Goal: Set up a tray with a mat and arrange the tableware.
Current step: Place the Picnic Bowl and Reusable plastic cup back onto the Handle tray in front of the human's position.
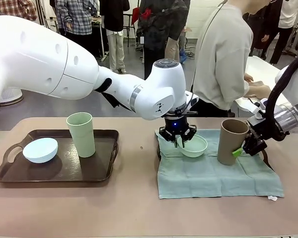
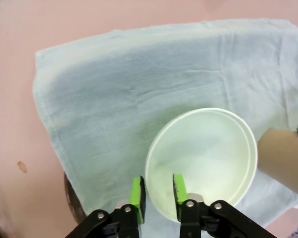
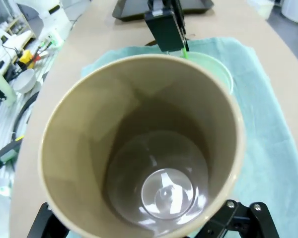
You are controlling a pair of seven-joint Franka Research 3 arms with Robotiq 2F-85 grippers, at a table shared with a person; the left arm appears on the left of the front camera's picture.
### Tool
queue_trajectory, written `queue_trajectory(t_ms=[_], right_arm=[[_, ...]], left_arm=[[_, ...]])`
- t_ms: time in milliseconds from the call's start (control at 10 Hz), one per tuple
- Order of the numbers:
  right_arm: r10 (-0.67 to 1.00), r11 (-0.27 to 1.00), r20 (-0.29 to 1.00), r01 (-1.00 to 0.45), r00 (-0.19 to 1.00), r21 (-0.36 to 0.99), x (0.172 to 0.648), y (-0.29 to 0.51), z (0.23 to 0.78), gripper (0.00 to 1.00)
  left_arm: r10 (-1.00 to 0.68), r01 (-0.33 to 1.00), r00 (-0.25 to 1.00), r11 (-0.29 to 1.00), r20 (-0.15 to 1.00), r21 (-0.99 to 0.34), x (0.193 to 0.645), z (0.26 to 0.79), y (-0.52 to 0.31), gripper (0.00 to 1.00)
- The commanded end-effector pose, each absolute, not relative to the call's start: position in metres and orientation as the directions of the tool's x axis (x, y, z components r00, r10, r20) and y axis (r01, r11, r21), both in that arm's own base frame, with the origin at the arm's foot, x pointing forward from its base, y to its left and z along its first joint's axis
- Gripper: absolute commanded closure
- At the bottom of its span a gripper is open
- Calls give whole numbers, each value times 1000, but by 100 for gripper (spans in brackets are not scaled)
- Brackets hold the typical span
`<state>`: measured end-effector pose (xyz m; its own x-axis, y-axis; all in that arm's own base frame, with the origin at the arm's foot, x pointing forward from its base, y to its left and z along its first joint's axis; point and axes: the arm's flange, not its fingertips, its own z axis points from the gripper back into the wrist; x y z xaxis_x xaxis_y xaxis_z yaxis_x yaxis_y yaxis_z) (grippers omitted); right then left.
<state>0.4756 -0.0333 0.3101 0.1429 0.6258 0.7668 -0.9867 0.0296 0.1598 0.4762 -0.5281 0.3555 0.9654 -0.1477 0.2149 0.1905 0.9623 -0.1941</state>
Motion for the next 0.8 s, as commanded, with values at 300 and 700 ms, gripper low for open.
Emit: queue_trajectory(t_ms=[300,700], right_arm=[[735,255,543,-908,406,333,457,-62,349,0],[774,356,409,-866,483,350,439,-54,398,0]], left_arm=[[-212,272,945,932,250,-238,458,382,-510,38],[-257,311,933,928,253,-204,437,414,-493,0]])
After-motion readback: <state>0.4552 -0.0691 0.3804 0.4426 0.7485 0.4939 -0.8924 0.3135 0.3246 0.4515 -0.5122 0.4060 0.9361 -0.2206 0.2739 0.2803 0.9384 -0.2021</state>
